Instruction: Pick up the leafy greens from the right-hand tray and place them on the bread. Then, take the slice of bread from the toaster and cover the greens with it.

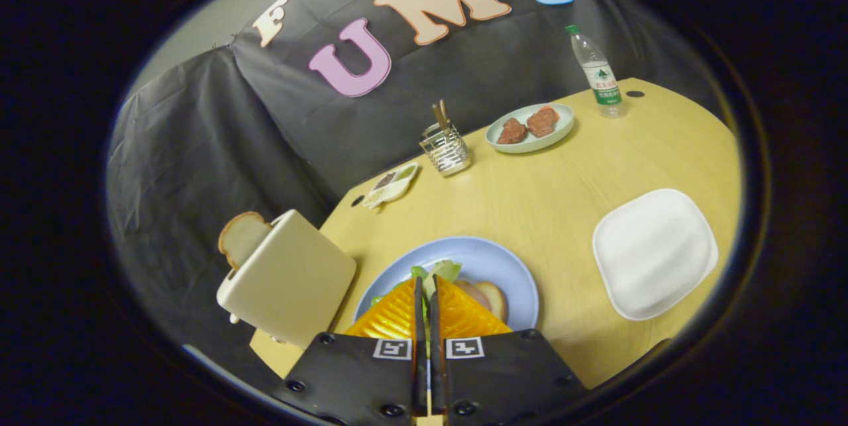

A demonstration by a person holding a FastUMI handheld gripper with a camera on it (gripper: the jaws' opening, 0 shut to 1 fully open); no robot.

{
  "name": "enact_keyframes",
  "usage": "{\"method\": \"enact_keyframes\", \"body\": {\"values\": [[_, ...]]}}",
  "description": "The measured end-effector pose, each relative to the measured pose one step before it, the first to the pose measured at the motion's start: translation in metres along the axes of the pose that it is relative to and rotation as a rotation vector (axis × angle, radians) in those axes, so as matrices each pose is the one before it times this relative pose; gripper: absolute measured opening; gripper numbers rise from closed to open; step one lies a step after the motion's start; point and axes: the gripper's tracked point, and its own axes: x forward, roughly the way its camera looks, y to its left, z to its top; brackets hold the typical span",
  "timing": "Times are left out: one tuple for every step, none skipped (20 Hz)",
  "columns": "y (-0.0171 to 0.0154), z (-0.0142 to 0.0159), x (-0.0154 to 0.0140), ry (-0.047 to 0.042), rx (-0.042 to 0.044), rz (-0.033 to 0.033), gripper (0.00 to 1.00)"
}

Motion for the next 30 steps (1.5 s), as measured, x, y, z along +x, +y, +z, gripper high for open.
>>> {"method": "enact_keyframes", "body": {"values": [[-0.00640, -0.00373, 0.00091, 0.00873, -0.02169, -0.02474, 0.05], [-0.00521, -0.00328, 0.00087, 0.01273, -0.02060, -0.02080, 0.05], [-0.00535, -0.00363, 0.00158, 0.01298, -0.01596, -0.02075, 0.05], [-0.00424, -0.00356, 0.00081, 0.01163, -0.01282, -0.01696, 0.05], [-0.00320, -0.00227, -0.00098, 0.01024, -0.01821, -0.01509, 0.07], [-0.00339, -0.00055, -0.00104, 0.00503, -0.02488, -0.01543, 0.08], [-0.00150, -0.00162, 0.00188, -0.00110, -0.02878, -0.01426, 0.10], [0.00058, 0.00047, -0.00242, -0.00341, -0.02121, -0.00304, 0.13], [0.00100, -0.00121, -0.00173, -0.00081, -0.02375, -0.00709, 0.16], [-0.00056, 0.00220, -0.00261, -0.00389, -0.01879, -0.00822, 0.19], [-0.00055, 0.00053, -0.00150, -0.00578, -0.02099, -0.00336, 0.22], [-0.00092, 0.00036, -0.00388, -0.00156, -0.02234, -0.01224, 0.25], [-0.00219, 0.00118, -0.00208, -0.00389, -0.01677, -0.00815, 0.34], [0.00025, 0.00063, -0.00306, -0.00311, -0.01125, -0.00219, 0.46], [-0.00106, 0.00269, -0.00313, -0.00869, -0.01000, -0.00505, 0.57], [-0.00243, 0.00397, -0.00309, -0.01363, -0.00931, -0.01032, 0.68], [-0.00223, 0.00393, -0.00375, -0.01264, -0.00450, -0.00709, 0.80], [-0.00167, 0.00451, -0.00511, -0.01309, -0.00036, -0.00447, 0.91], [0.00176, 0.00365, -0.00266, -0.01560, 0.00716, 0.00577, 1.00], [0.00249, 0.00518, -0.00397, -0.01443, 0.01083, 0.00989, 1.00], [0.00343, 0.00396, -0.00493, -0.01254, 0.01082, 0.01353, 1.00], [0.00416, 0.00536, -0.00399, -0.01374, 0.00678, 0.01317, 1.00], [0.00445, 0.00459, -0.00398, -0.01344, 0.00517, 0.01182, 1.00], [0.00634, 0.00495, -0.00360, -0.01404, 0.00378, 0.01729, 1.00], [0.00806, 0.00408, -0.00342, -0.01051, 0.00507, 0.01789, 1.00], [0.00819, 0.00380, -0.00304, -0.01282, 0.00093, 0.01614, 1.00], [0.00498, 0.00182, -0.00119, -0.00579, -0.00974, 0.00147, 1.00], [0.00568, 0.00251, -0.00149, -0.00440, -0.01982, -0.00497, 1.00], [0.00796, 0.00381, -0.00177, -0.00141, -0.02145, 0.00122, 1.00], [0.01152, 0.00392, -0.00069, -0.00470, -0.01323, 0.01261, 1.00]]}}
